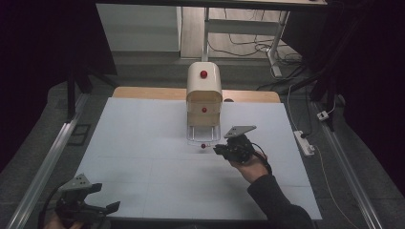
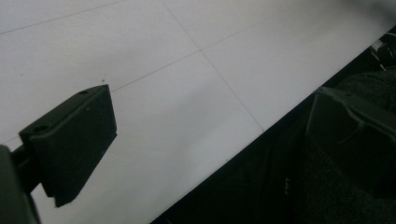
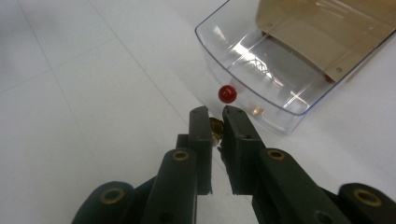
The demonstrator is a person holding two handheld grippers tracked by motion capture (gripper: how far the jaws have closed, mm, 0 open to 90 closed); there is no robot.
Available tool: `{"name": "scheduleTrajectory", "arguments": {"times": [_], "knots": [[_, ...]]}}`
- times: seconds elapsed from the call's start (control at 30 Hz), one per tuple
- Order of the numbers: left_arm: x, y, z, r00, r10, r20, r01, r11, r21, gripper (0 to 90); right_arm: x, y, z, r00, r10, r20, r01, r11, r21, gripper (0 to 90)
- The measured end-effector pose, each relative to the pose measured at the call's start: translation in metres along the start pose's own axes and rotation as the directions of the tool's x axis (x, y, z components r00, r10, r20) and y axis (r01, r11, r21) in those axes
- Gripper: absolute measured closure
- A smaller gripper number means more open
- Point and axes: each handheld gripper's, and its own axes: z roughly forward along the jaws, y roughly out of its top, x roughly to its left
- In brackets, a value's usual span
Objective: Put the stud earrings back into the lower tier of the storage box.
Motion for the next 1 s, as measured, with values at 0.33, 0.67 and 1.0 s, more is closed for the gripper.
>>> {"name": "scheduleTrajectory", "arguments": {"times": [0.33, 0.67, 1.0], "knots": [[0.000, 0.000, 0.000, 1.0000, 0.000, -0.003, 0.000, 1.0000, 0.004, 1.2, -0.008, 0.007, 0.007, 0.9998, 0.010, 0.016, -0.010, 1.000, -0.009, 82.0], [0.000, 0.000, 0.000, 1.0000, -0.001, -0.003, 0.001, 1.0000, 0.004, 1.2, -0.016, 0.019, 0.024, 0.9993, 0.018, 0.031, -0.018, 1.000, -0.018, 81.9], [0.000, 0.000, 0.000, 1.0000, -0.002, -0.004, 0.002, 1.0000, 0.005, 1.3, -0.022, 0.029, 0.045, 0.9982, 0.020, 0.057, -0.020, 1.000, -0.006, 81.8]]}}
